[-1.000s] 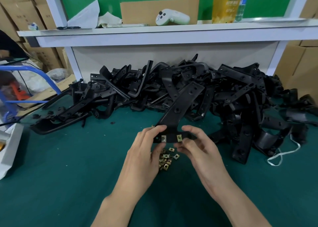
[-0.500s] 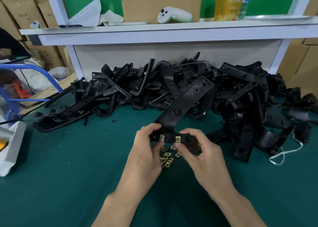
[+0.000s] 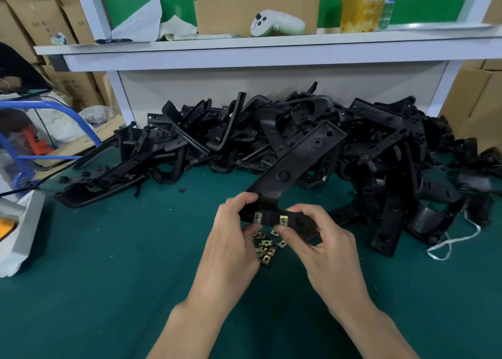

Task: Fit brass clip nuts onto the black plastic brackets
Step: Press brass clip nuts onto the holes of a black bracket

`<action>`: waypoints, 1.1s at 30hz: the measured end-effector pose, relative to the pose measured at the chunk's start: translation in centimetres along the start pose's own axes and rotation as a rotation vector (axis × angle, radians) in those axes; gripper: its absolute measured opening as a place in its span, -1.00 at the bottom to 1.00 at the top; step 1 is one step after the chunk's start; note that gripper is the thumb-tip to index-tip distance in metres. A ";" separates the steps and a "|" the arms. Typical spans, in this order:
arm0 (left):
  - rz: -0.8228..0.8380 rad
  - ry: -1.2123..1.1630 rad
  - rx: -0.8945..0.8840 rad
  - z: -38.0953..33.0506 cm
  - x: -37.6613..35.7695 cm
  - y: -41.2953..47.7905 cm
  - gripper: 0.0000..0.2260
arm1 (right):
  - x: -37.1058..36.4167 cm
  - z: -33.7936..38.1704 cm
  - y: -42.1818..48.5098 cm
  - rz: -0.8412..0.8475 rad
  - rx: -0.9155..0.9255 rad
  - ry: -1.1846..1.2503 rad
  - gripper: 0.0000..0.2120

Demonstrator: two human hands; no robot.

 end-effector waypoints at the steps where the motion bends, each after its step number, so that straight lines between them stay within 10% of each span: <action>1: -0.010 0.011 -0.009 0.0 0.0 0.0 -0.06 | 0.0 0.0 0.0 0.000 -0.004 0.008 -0.81; 5: -0.032 0.029 -0.011 0.2 0.1 -0.1 -0.16 | 0.0 0.2 0.1 -0.006 -0.012 0.018 -0.79; 11: -0.044 -0.008 -0.057 -0.2 0.1 -0.1 -0.84 | 0.8 1.8 0.1 -0.138 0.087 -0.009 -0.73; 17: 0.107 -0.043 0.036 -0.5 -1.7 -0.8 -0.81 | 1.3 2.5 0.0 -0.238 0.141 0.049 -0.80; 24: -0.026 -0.093 0.203 1.0 -0.9 0.2 -0.59 | 1.0 0.1 0.9 0.269 -0.124 0.115 -0.58; 33: 0.121 0.097 0.076 1.0 -0.8 0.3 -0.72 | 1.5 0.4 1.4 0.138 -0.190 0.159 -0.69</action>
Point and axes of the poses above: each hand's wrist, its own y-axis towards the middle knuckle, its own x-axis out of the back of the hand, z = x × y, the point moved 3 cm from there along y, towards the middle knuckle, and after that the axes turned 3 degrees about -y, right-handed, at the moved point
